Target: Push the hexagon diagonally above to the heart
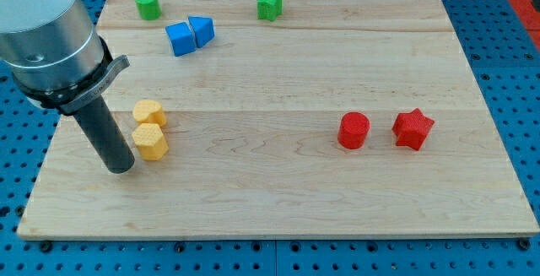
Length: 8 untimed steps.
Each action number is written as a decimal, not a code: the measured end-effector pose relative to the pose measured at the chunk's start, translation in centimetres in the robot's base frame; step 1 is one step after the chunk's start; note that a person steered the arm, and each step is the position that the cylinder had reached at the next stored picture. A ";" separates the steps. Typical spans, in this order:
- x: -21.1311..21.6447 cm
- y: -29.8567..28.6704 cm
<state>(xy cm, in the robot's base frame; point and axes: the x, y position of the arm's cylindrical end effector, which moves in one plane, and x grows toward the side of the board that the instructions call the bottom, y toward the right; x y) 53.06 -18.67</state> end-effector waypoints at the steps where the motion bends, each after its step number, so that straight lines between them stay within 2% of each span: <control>1: -1.4 0.3; 4: -2.9 7.8; 8: -9.1 11.2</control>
